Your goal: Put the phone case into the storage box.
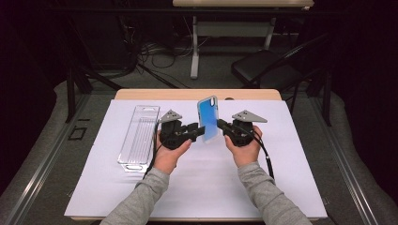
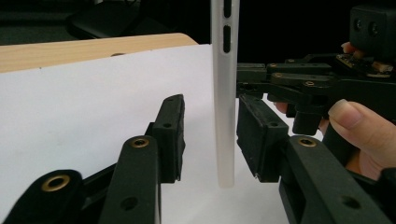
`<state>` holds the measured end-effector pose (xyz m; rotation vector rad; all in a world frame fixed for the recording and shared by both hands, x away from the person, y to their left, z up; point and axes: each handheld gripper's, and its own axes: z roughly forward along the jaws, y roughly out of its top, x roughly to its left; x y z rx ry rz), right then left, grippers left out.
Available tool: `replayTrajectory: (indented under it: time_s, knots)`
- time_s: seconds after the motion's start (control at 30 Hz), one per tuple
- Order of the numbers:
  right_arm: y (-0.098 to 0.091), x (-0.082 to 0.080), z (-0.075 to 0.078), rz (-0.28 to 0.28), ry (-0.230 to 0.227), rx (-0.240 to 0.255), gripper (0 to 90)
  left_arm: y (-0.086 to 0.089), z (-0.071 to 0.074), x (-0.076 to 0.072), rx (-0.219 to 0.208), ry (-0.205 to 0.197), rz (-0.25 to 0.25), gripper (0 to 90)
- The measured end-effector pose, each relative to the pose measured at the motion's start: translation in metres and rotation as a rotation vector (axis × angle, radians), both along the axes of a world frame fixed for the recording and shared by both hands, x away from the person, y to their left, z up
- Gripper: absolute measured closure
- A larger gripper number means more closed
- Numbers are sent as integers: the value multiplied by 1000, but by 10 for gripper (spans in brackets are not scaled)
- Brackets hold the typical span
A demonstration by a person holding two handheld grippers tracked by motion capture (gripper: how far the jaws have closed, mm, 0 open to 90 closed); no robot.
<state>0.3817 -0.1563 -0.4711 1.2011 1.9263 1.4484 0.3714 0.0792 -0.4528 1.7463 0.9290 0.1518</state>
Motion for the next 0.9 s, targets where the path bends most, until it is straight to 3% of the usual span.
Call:
replayTrajectory:
  time_s: [0.27,0.9]
  knots:
    - [1,-1,0,2,3,0,890,0,-2,1,-32,15,-21,678]
    - [2,-1,-1,5,6,-2,890,1,-3,-1,-52,28,-9,790]
